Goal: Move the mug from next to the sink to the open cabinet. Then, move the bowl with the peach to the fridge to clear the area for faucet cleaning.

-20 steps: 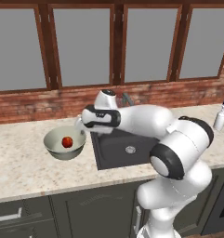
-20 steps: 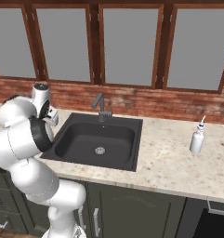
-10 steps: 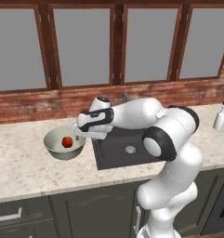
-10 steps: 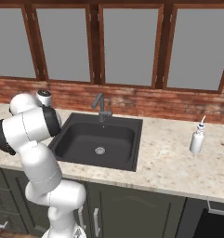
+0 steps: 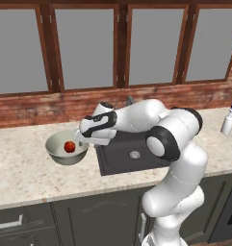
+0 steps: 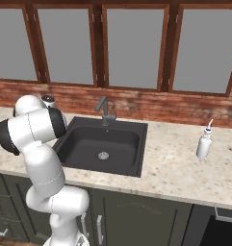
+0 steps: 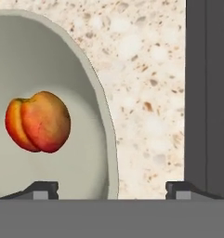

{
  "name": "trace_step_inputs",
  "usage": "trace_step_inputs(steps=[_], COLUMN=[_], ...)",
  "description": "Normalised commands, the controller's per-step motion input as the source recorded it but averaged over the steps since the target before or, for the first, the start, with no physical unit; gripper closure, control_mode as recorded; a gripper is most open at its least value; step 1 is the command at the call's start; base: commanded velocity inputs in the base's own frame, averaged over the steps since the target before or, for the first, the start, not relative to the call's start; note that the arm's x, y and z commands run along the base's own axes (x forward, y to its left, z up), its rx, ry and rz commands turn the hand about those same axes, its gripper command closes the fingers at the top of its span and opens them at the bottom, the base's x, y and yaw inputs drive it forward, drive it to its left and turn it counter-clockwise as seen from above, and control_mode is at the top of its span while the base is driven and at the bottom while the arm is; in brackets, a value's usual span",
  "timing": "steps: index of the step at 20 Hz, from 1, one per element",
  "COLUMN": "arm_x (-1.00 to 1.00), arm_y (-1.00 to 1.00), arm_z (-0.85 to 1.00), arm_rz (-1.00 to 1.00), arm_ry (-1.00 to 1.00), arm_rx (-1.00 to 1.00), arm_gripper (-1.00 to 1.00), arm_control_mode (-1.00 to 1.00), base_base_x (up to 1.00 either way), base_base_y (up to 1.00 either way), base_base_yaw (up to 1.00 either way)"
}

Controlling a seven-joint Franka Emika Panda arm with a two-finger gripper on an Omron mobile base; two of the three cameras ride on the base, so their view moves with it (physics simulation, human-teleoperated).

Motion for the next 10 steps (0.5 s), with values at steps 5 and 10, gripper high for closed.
trace_step_inputs(steps=[5, 10], arm_x=[-0.06, -0.51], arm_y=[0.0, 0.0], arm_z=[0.0, 0.44], arm_rz=[0.0, 0.0], arm_ry=[0.0, -0.04], arm_rx=[0.0, 0.03], arm_gripper=[1.0, 1.0], arm_control_mode=[-1.0, -1.0], base_base_x=[0.0, 0.0], base_base_y=[0.0, 0.0], base_base_yaw=[0.0, 0.0])
